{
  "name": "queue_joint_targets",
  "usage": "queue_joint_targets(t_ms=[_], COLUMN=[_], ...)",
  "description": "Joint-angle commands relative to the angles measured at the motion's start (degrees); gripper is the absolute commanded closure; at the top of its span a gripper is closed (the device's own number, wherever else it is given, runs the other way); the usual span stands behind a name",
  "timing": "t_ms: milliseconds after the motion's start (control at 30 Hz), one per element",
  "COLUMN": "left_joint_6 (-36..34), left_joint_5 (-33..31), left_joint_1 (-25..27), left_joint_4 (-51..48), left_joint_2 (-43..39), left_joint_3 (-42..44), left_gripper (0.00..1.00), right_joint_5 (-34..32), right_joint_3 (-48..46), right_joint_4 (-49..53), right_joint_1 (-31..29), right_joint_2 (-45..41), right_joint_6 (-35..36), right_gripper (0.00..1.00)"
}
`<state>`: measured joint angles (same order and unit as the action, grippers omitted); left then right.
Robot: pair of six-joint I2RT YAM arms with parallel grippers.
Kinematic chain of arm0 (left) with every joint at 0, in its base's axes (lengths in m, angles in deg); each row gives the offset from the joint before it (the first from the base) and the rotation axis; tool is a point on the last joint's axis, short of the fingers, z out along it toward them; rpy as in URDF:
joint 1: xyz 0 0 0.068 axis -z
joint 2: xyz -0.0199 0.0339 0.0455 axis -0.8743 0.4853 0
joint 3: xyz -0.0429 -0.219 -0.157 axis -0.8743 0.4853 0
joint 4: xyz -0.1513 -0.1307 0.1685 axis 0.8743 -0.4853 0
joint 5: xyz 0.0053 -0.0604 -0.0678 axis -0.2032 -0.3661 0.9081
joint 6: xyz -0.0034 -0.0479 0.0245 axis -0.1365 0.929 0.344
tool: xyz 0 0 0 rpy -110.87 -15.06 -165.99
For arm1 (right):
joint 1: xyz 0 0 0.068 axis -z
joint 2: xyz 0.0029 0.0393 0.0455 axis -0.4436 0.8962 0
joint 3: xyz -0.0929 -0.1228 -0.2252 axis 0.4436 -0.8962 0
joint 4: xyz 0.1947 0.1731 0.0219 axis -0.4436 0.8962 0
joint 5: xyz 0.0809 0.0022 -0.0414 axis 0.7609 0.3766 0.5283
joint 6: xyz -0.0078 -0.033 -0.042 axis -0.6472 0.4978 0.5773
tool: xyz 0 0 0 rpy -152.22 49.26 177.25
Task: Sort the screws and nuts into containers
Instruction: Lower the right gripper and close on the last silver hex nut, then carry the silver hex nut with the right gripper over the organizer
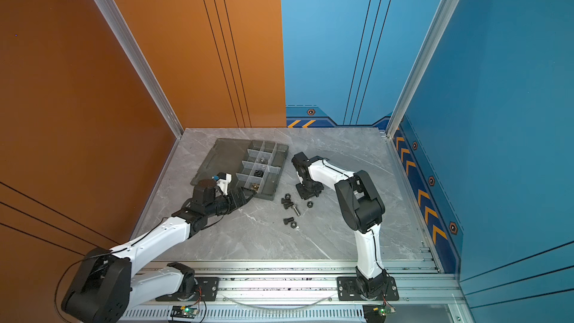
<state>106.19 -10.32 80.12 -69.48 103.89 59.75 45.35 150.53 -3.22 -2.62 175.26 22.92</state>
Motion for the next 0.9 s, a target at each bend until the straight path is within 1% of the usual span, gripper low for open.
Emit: queue_joint_targets(t_ms=[0,267,333,433,533,733,867], left_joint_6=[-0.14,-0.23,-0.25,-0.23,-0.19,-0.22,-0.23], left_joint_5=[-0.24,-0.43,-0.35,-0.38,-0.39,-0.43,-0.32], left_joint_1=[0.35,0.35,0.35,0.35,0.35,0.35,0.3], left_joint_4=[0.05,-0.39,-0.31,-0.29,-0.24,0.07,0.31], left_joint_2=[-1.32,-1.74,-1.66,-1.59,-1.57,-1.76,-1.74], left_joint_3=[-0.65,-0.65,-0.64,-0.6,-0.52,-0.25,-0.14], left_gripper=[0.02,0.02,0.02,0.02,0.02,0.02,0.02], right_joint_5=[-1.82,-1.05,0.4,3.58,6.97,10.42,14.54], right_joint_3=[-0.89,-1.36,-1.35,-1.16,-0.36,3.24,7.04], right_joint_4=[1.41,1.4,1.19,0.4,-0.15,-0.49,-1.86], right_joint_1=[-0.11,0.04,0.29,1.01,1.66,1.71,1.7], right_joint_2=[3.65,2.75,2.49,-0.51,-2.57,-5.98,-6.38], right_joint_6=[0.76,0.17,-0.16,-0.81,-1.48,-2.01,-2.91], right_gripper=[0.67,0.82,0.86,0.91,0.93,0.93,0.93])
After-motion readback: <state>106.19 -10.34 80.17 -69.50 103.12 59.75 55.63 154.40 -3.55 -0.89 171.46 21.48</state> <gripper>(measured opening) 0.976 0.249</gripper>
